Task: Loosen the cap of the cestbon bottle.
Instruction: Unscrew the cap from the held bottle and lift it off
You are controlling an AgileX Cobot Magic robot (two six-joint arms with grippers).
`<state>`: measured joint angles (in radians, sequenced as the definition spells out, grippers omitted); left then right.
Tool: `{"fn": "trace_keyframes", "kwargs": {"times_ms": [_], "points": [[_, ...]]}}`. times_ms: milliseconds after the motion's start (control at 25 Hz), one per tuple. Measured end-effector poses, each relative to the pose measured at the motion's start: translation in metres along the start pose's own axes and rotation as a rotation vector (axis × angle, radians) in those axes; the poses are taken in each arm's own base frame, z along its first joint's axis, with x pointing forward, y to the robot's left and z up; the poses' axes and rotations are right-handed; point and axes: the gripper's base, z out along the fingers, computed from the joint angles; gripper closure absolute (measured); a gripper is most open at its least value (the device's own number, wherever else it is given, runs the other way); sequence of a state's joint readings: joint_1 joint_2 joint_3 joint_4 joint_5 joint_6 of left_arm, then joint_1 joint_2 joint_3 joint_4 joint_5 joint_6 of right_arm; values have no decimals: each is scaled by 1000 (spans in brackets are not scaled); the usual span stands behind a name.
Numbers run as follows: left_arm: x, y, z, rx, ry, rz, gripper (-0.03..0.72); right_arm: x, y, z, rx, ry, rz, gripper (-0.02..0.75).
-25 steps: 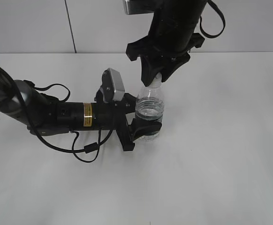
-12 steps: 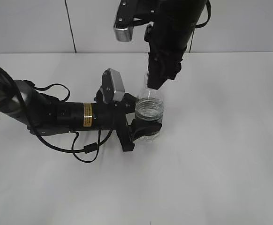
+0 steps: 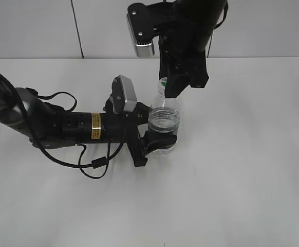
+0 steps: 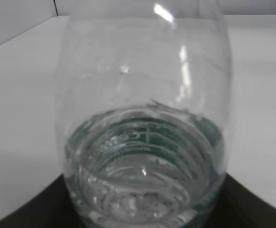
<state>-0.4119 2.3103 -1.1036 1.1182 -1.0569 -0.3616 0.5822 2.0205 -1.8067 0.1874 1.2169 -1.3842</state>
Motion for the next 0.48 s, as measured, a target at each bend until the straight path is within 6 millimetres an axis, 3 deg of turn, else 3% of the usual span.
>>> {"fn": "trace_keyframes", "kwargs": {"times_ms": [240, 480], "points": [[0, 0, 0, 0, 0, 0, 276, 0, 0, 0, -1, -5, 40, 412], [0, 0, 0, 0, 1, -1, 276, -3, 1, 0, -8, -31, 131, 214]]}}
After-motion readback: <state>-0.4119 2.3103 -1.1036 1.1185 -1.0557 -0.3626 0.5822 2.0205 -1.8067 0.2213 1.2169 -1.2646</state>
